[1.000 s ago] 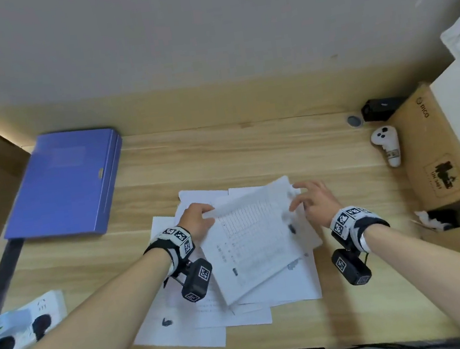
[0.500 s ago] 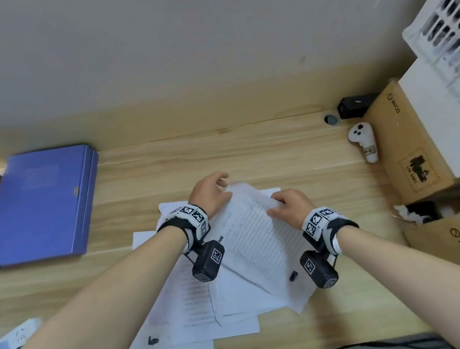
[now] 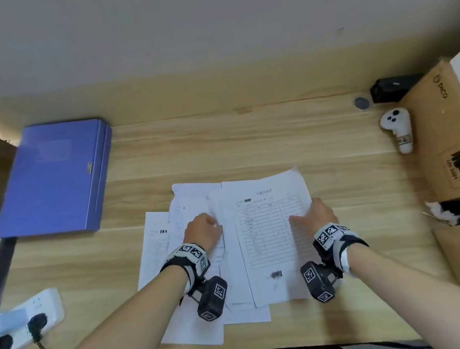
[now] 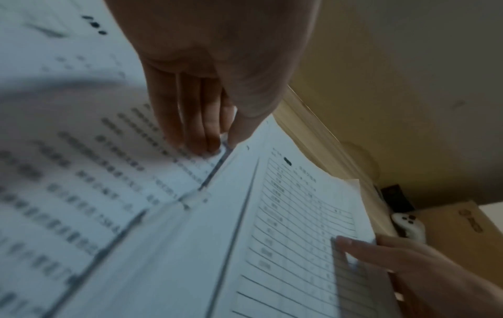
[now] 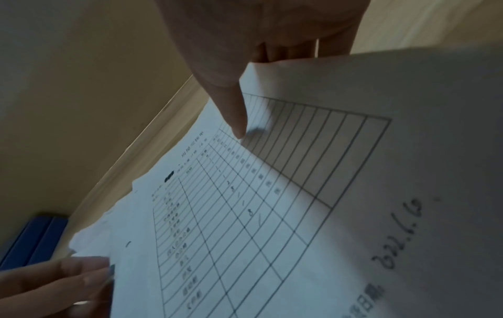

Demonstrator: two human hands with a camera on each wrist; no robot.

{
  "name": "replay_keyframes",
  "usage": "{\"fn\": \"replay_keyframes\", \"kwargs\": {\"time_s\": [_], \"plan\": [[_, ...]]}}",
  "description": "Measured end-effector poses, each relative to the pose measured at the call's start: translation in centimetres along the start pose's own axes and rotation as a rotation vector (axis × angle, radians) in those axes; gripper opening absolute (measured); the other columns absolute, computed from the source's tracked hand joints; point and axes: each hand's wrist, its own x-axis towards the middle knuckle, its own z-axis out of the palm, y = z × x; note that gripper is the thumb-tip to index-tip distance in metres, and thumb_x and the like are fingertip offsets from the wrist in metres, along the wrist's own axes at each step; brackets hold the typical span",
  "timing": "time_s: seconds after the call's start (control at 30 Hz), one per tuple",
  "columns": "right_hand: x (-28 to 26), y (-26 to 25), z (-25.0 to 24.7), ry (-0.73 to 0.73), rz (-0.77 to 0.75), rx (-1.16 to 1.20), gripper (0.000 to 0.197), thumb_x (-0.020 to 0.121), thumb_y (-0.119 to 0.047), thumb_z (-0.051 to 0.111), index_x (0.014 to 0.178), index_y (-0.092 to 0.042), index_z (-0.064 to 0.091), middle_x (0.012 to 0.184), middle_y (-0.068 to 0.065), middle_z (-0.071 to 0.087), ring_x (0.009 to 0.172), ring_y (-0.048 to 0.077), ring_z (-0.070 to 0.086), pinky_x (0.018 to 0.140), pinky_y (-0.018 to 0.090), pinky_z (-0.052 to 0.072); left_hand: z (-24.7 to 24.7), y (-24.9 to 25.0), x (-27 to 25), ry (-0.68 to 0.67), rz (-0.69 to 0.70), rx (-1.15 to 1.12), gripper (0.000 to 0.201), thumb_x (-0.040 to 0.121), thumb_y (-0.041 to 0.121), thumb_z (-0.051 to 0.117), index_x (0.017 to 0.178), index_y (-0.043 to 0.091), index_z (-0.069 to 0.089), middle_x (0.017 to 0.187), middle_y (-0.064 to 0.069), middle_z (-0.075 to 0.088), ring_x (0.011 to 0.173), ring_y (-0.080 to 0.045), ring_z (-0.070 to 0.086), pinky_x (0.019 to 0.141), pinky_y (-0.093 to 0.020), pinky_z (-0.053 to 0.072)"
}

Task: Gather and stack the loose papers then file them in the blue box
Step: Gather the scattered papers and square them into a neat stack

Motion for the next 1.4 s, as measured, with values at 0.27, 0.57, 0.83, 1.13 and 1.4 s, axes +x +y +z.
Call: {"fn": "replay_keyframes", "kwargs": {"time_s": [0.27,0.57,0.83,1.13,1.4], "plan": [[-0.1,1.4,0.9,0.1,-0.06,0.107,0.016,0.081,-0.023,0.061,0.075,-0.01,0.063,0.073,0.006,0.067,0.069,0.03,0.064,0.058,0.032,0.048,2.1,-1.3,0.6,0.05,-0.041,-0.364,0.037,0.077,0.016,0.073,0.11,0.014,0.059,0.097,-0.008,0.073,0.077,-0.024,0.069,0.082,-0.038,0.057],[0.5,3.8,-3.2,0.205,-0.049,0.17,0.015,0.087,-0.024,0.064,0.09,-0.01,0.064,0.09,0.009,0.068,0.083,0.031,0.064,0.074,0.039,0.053,1.9,-1.5,0.8,0.086,-0.02,-0.429,0.035,0.078,0.013,0.069,0.108,0.02,0.052,0.087,-0.005,0.072,0.078,-0.028,0.069,0.076,-0.04,0.059],[0.0,1.8,-0.6,0.106,-0.188,0.225,0.035,0.085,-0.025,0.069,0.113,-0.006,0.065,0.108,0.009,0.071,0.094,0.027,0.067,0.081,0.041,0.055,0.6,-1.8,1.2,0.009,-0.054,-0.535,0.03,0.079,0.006,0.064,0.106,0.016,0.055,0.09,-0.009,0.07,0.079,-0.031,0.07,0.076,-0.043,0.06],[0.2,2.2,-3.8,0.293,-0.118,0.178,0.026,0.095,-0.019,0.055,0.114,-0.002,0.056,0.112,0.018,0.066,0.098,0.034,0.063,0.081,0.045,0.054,-3.0,-2.7,2.4,-0.04,-0.003,-0.474,0.02,0.089,0.003,0.046,0.096,0.002,0.065,0.081,-0.013,0.065,0.071,-0.026,0.057,0.058,-0.032,0.046],[-0.6,0.5,-4.1,0.259,-0.17,0.225,0.025,0.092,-0.03,0.059,0.098,-0.005,0.055,0.095,0.012,0.064,0.088,0.034,0.063,0.073,0.045,0.055,-3.7,-2.6,0.3,-0.188,-0.057,0.108,0.049,0.072,0.048,0.059,0.098,0.006,0.063,0.073,-0.006,0.071,0.052,-0.019,0.065,0.053,-0.023,0.053]]}}
